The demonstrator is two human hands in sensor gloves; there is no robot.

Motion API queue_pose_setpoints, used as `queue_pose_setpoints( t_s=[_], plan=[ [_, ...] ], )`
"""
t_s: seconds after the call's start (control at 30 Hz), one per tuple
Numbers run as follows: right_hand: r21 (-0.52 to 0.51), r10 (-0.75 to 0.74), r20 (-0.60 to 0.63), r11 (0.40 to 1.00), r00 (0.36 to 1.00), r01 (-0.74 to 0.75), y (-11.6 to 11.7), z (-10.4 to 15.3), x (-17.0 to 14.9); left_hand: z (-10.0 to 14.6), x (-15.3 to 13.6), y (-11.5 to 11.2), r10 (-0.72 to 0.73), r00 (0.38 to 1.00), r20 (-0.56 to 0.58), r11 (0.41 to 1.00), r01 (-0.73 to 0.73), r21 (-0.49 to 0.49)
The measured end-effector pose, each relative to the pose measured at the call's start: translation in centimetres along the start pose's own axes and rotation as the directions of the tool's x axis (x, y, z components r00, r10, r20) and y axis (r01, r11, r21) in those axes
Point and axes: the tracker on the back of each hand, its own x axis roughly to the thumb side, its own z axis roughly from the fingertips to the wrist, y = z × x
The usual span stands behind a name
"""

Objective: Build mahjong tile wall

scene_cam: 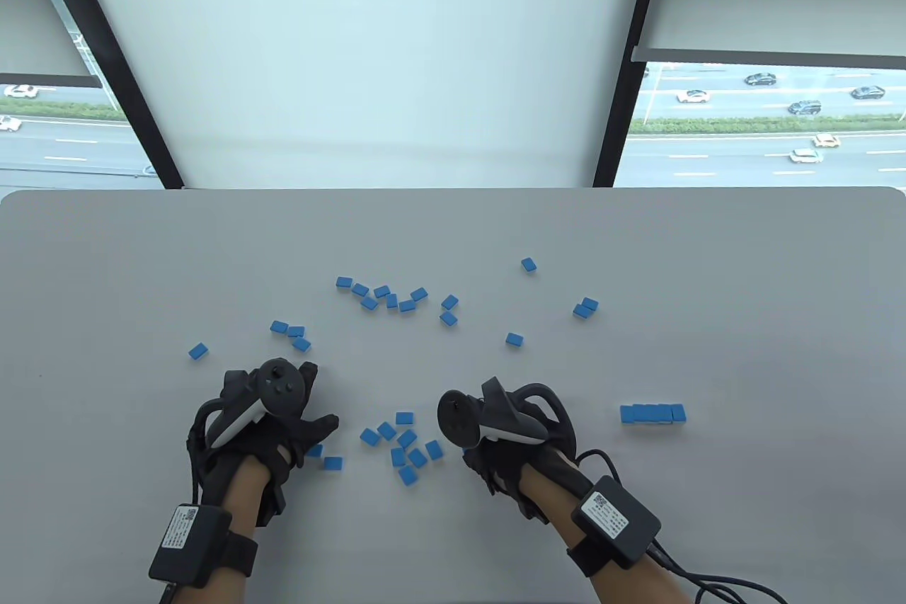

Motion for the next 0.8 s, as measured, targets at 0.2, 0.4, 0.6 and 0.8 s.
queue_pose_setpoints(
  t_s=[0.2, 0.4, 0.6, 0.8],
  plan=[
    [-0.146, 0.01, -0.064, 0.989, 0.998, -0.019, -1.8, 0.7, -1.7, 0.0, 0.0, 0.1, 0.0, 1.0, 0.003, 1.0, 0.0, 0.003],
    [-0.099, 0.067, -0.14, 0.992, 0.988, -0.082, -0.8, 0.1, -3.0, -0.1, 0.0, 0.1, -0.001, 1.0, 0.001, 1.0, 0.001, 0.003],
    [-0.003, 0.073, -0.151, 0.997, 0.986, -0.075, 0.8, -0.6, -3.2, -0.1, 0.0, 0.1, -0.004, 1.0, 0.002, 1.0, 0.004, 0.009],
    [-0.001, 0.061, -0.15, 0.998, 0.987, -0.062, 1.2, -0.8, -3.2, -0.2, 0.0, 0.1, -0.002, 1.0, 0.002, 1.0, 0.002, 0.006]
  ],
)
